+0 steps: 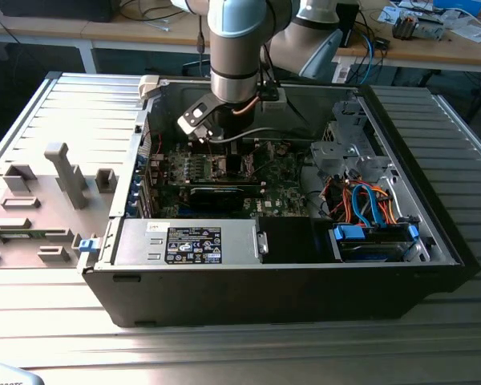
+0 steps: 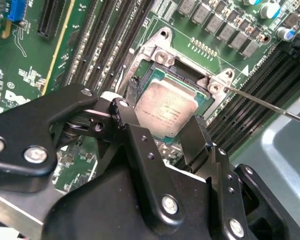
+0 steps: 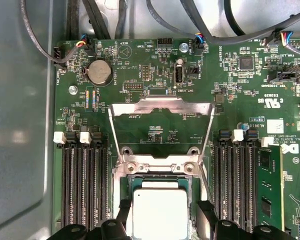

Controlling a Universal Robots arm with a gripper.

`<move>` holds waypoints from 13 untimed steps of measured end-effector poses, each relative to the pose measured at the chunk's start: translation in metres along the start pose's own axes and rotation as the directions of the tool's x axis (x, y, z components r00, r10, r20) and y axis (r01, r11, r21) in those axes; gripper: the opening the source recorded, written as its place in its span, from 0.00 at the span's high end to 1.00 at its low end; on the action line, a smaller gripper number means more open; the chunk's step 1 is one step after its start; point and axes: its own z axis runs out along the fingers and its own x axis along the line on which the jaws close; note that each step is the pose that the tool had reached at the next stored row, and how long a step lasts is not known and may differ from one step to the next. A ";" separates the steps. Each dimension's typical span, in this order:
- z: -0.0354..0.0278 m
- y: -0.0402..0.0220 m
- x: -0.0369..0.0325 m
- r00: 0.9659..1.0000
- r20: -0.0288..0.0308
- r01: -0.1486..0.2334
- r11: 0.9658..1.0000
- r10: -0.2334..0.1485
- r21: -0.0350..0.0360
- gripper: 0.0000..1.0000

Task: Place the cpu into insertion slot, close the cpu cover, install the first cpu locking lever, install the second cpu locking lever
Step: 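Place the cpu into insertion slot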

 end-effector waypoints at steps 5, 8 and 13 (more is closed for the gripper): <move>-0.0060 0.0007 0.0053 1.000 -0.004 0.000 1.000 0.000 0.000 0.46; -0.0059 0.0008 0.0087 1.000 -0.010 0.000 1.000 0.000 0.000 0.53; -0.0087 0.0009 0.0137 1.000 -0.010 0.000 1.000 0.000 0.000 0.89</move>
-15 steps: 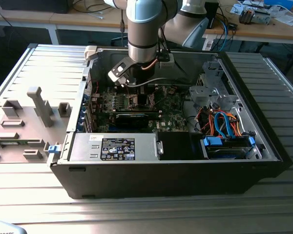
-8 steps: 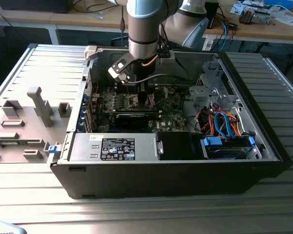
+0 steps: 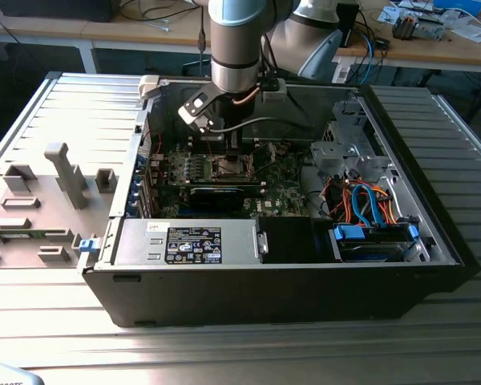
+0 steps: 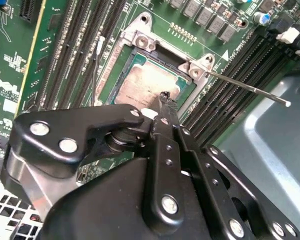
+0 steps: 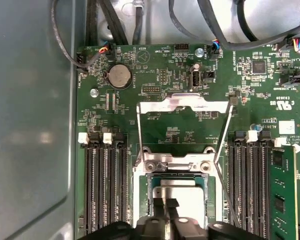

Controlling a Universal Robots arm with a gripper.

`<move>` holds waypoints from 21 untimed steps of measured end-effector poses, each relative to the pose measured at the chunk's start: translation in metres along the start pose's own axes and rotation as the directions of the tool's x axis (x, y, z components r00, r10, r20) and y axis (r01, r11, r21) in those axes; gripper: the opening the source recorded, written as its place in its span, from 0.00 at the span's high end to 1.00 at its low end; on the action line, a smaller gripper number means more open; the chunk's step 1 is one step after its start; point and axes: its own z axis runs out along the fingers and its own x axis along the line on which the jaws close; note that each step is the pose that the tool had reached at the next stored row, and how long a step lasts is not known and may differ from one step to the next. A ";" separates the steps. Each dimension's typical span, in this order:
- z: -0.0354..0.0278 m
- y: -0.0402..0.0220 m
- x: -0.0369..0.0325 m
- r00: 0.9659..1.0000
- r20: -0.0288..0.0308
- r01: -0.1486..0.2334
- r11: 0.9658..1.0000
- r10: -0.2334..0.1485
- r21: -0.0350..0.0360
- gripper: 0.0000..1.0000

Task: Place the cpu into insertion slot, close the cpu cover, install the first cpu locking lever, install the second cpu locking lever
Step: 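Place the cpu into insertion slot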

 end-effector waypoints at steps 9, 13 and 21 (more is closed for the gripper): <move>-0.0108 0.0007 0.0000 1.000 0.010 0.000 1.000 0.000 0.000 0.89; -0.0219 0.0011 0.0004 1.000 0.010 0.000 1.000 0.000 0.000 0.89; -0.0310 0.0013 0.0006 1.000 0.010 0.000 1.000 0.000 0.000 0.89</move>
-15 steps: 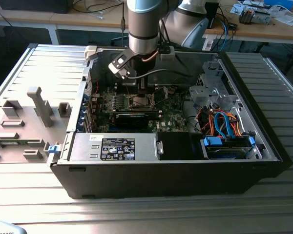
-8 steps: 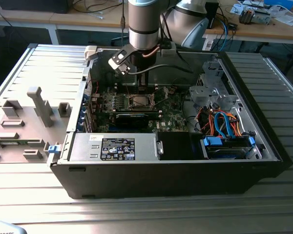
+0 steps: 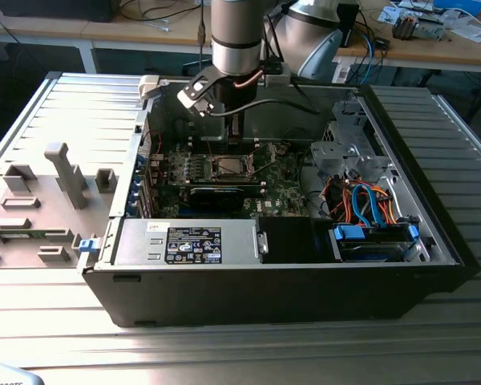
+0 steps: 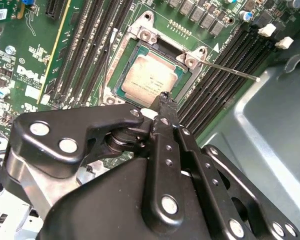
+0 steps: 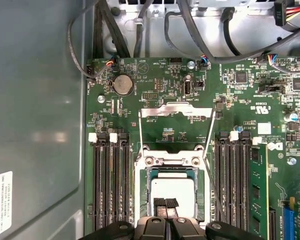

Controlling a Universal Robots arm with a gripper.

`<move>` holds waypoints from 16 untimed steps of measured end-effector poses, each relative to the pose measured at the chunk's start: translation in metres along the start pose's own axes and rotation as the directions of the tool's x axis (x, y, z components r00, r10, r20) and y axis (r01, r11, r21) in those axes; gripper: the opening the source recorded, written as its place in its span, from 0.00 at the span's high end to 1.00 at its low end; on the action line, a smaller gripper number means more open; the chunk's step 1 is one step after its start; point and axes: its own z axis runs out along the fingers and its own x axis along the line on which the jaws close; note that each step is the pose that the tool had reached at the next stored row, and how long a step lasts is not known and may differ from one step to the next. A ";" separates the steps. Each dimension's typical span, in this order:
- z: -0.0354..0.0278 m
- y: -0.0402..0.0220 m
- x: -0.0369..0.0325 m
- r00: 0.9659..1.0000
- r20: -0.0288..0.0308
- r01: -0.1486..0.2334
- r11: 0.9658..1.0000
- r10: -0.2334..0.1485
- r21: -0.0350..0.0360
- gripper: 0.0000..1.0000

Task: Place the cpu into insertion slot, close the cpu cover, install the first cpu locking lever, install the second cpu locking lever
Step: 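Place the cpu into insertion slot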

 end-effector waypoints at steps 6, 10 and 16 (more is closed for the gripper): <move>-0.0089 0.0003 0.0002 1.000 0.000 0.000 1.000 0.000 0.000 0.89; -0.0136 0.0004 0.0002 1.000 0.000 0.000 1.000 0.000 0.000 0.89; -0.0213 0.0006 0.0003 1.000 0.000 0.000 1.000 0.000 0.000 0.89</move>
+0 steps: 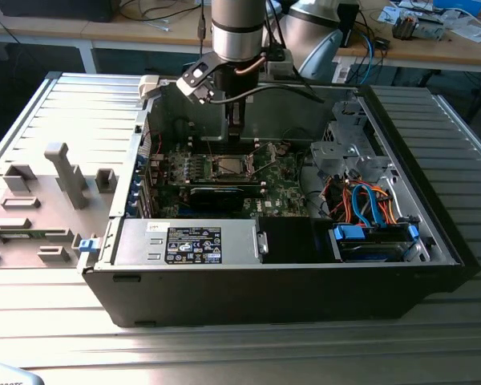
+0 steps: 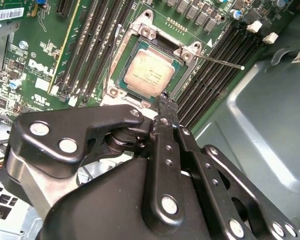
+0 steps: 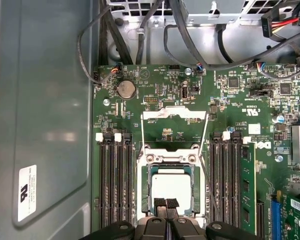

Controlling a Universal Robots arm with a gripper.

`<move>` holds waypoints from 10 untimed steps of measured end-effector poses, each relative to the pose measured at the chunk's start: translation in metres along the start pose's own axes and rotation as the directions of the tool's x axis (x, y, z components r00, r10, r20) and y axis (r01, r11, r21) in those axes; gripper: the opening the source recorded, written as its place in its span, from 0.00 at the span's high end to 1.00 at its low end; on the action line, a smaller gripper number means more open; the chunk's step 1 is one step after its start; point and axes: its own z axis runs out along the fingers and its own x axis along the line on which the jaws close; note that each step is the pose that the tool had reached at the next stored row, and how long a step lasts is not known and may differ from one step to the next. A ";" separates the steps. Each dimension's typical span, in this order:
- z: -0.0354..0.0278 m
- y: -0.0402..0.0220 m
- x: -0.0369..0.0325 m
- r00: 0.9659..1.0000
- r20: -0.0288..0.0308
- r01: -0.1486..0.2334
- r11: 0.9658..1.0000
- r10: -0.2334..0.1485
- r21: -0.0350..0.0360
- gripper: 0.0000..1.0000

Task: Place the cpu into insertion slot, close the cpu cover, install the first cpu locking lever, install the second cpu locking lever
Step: 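Place the cpu into insertion slot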

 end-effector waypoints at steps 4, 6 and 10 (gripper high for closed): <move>-0.0036 0.0001 0.0001 1.000 0.000 0.000 1.000 0.000 0.000 0.89; -0.0059 0.0002 0.0001 1.000 0.000 0.000 1.000 0.000 0.000 0.89; -0.0101 0.0003 0.0002 1.000 0.000 0.000 1.000 0.000 0.000 0.89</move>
